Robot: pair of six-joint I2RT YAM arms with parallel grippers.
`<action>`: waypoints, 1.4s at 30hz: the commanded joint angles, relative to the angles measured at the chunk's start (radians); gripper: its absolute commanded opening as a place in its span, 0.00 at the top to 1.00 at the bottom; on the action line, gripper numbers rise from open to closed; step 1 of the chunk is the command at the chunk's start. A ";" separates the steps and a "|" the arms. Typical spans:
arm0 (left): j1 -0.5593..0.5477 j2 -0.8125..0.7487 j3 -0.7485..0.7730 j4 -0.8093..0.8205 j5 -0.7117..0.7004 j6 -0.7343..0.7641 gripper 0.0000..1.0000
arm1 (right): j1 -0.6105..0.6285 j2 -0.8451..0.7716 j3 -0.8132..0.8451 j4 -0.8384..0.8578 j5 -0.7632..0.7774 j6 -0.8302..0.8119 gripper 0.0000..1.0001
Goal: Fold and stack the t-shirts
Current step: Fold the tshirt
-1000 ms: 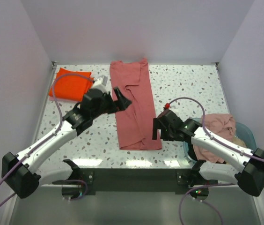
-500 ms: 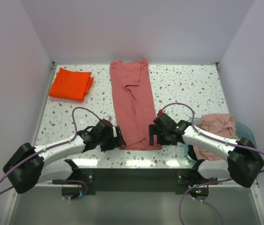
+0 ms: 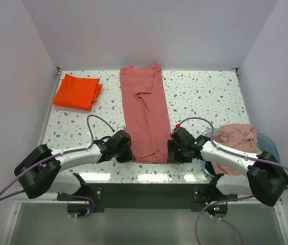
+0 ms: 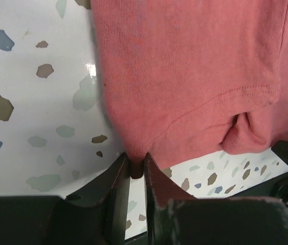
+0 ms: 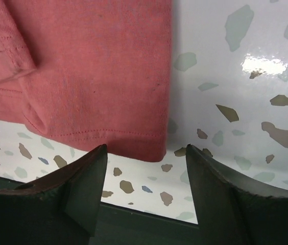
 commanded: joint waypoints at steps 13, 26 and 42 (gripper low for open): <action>-0.038 -0.022 0.014 -0.072 -0.163 0.019 1.00 | -0.022 0.056 -0.022 0.177 -0.147 -0.037 0.98; -0.018 -0.005 0.258 -0.199 -0.324 0.088 1.00 | -0.054 0.080 0.257 0.038 0.002 -0.129 1.00; 0.275 0.346 0.712 -0.162 -0.258 0.360 1.00 | -0.223 0.533 0.840 0.084 0.006 -0.287 1.00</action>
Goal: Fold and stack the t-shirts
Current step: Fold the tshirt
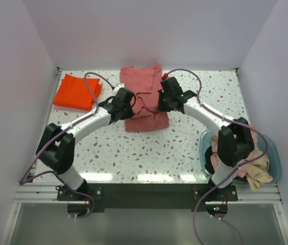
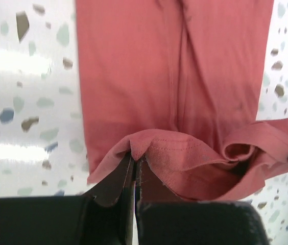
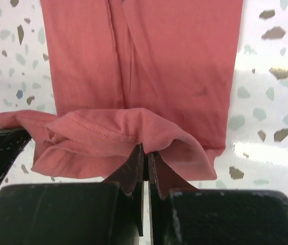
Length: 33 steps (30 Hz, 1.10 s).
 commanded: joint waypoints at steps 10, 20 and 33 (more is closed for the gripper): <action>0.144 0.258 0.288 0.033 0.043 0.148 1.00 | -0.093 0.322 0.395 -0.002 -0.047 -0.125 1.00; 0.213 0.430 0.436 -0.002 0.080 0.157 0.98 | -0.148 0.543 0.596 -0.031 -0.087 -0.133 0.94; 0.230 0.198 0.223 0.044 0.162 0.159 0.00 | -0.154 0.347 0.417 -0.020 -0.162 -0.157 0.01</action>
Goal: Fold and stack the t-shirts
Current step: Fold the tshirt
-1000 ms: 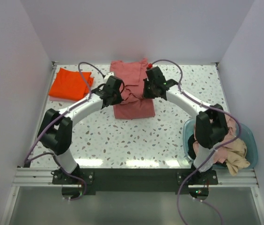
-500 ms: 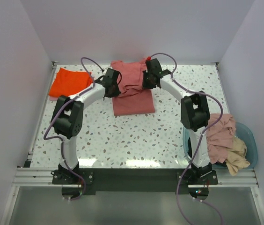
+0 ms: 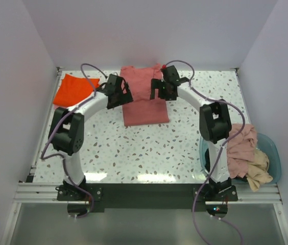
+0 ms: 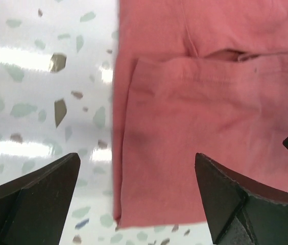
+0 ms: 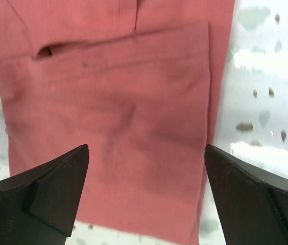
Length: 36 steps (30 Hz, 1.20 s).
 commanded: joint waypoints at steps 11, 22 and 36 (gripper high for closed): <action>-0.044 -0.249 -0.443 0.183 0.187 -0.058 0.00 | 0.000 -0.420 -0.594 0.130 -0.038 0.086 0.02; -0.049 -0.108 -0.418 0.212 0.194 -0.087 0.57 | -0.002 -0.280 -0.577 0.188 -0.122 0.127 0.52; -0.163 -0.376 -0.686 0.194 0.168 -0.123 1.00 | 0.005 -0.551 -0.865 0.164 -0.124 0.152 0.97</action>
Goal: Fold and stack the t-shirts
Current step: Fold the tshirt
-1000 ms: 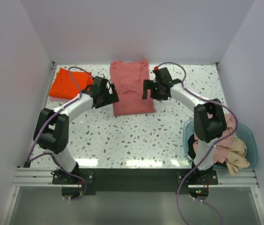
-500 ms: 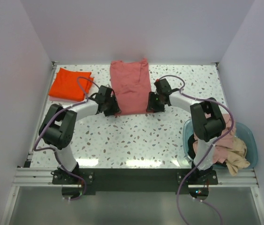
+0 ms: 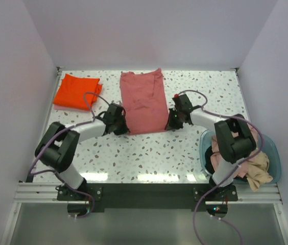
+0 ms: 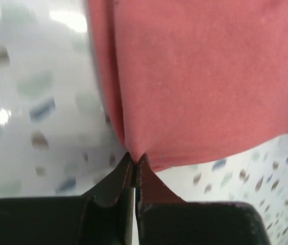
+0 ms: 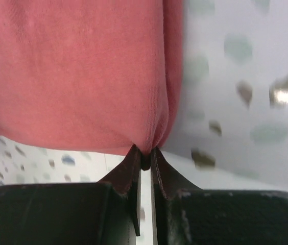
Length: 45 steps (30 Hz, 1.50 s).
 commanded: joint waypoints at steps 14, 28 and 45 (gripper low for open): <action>-0.215 -0.549 -0.113 -0.240 0.098 -0.057 1.00 | 0.044 -0.768 -0.235 -0.408 0.033 0.002 0.98; -0.002 -0.211 0.261 -0.161 0.161 0.047 1.00 | 0.024 -0.311 0.309 -0.331 0.281 -0.035 1.00; 0.150 0.127 0.547 -0.153 0.161 0.084 1.00 | -0.047 0.082 0.638 -0.271 0.209 -0.115 1.00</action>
